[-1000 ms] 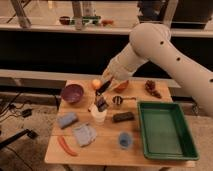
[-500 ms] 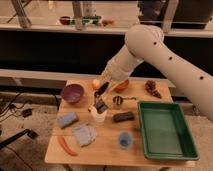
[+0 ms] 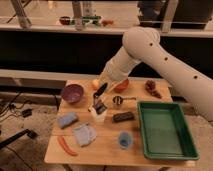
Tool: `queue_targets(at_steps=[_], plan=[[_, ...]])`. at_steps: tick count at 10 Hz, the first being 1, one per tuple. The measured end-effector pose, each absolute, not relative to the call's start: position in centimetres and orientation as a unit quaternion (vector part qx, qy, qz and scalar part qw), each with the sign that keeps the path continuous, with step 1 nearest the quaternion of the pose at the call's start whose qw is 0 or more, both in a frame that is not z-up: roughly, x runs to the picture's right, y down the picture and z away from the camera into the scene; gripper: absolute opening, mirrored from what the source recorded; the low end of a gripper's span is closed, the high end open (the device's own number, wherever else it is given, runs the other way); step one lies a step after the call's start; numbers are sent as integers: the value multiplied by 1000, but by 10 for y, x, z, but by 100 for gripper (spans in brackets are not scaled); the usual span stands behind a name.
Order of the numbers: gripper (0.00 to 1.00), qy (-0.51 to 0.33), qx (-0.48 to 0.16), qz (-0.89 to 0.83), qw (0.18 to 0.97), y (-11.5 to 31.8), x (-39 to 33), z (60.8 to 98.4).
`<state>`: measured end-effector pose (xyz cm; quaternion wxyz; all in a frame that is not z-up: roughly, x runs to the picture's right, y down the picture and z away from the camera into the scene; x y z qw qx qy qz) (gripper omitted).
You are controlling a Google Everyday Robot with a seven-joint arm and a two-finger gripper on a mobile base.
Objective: Place brush in paper cup
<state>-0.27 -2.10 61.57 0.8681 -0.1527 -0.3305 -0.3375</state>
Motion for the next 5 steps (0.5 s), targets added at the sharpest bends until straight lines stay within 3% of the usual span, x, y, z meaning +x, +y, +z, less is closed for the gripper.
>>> queue_targets(at_steps=[5], plan=[[15,-338,-157,-339,864,-17,-5,627]])
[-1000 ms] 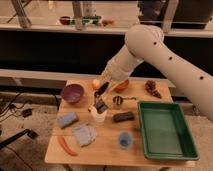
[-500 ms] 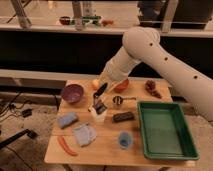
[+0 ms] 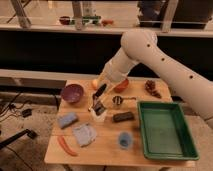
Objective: Place brush in paper cup
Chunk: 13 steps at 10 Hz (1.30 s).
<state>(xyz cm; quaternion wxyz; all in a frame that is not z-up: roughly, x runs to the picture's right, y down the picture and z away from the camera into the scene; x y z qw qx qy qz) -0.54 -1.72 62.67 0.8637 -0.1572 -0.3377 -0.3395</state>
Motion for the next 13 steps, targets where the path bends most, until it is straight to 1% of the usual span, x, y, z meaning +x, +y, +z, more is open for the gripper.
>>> queue_targets(at_steps=[9,13], plan=[[15,-347,-166,-342,857,-11,-4,642],[15,-349,-179,-344,853,-3,-5,648]])
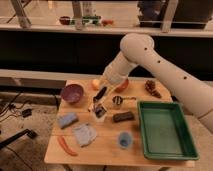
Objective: Place brush in paper cup
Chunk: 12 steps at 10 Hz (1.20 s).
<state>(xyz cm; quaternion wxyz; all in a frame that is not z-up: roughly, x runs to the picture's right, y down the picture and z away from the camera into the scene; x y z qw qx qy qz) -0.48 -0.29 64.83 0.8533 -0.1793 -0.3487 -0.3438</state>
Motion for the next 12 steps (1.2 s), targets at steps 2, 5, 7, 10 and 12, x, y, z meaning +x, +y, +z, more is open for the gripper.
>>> queue_targets(at_steps=[2,5,7,10,12], plan=[[15,-349,-186,-346,851,0,-6,652],[15,-346,-195,-354,847,-1,-12,657],[15,-343,-200,-361,844,-3,-15,661],[15,-338,-206,-367,842,-7,-18,668],[15,-337,-209,-366,842,-11,-17,674]])
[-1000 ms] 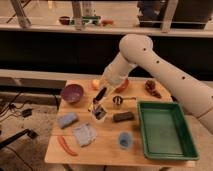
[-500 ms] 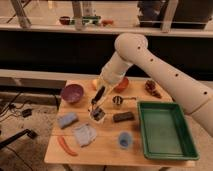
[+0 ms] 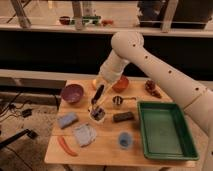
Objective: Place brush in paper cup
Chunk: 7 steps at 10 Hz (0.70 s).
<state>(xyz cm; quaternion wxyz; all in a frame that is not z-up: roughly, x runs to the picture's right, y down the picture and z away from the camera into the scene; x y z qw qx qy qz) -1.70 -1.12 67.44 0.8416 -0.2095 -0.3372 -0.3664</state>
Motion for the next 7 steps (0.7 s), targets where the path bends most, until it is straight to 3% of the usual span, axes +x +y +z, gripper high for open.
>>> queue_targets(at_steps=[7], plan=[[15,-358,-219,-347,839,-22,-13,690]])
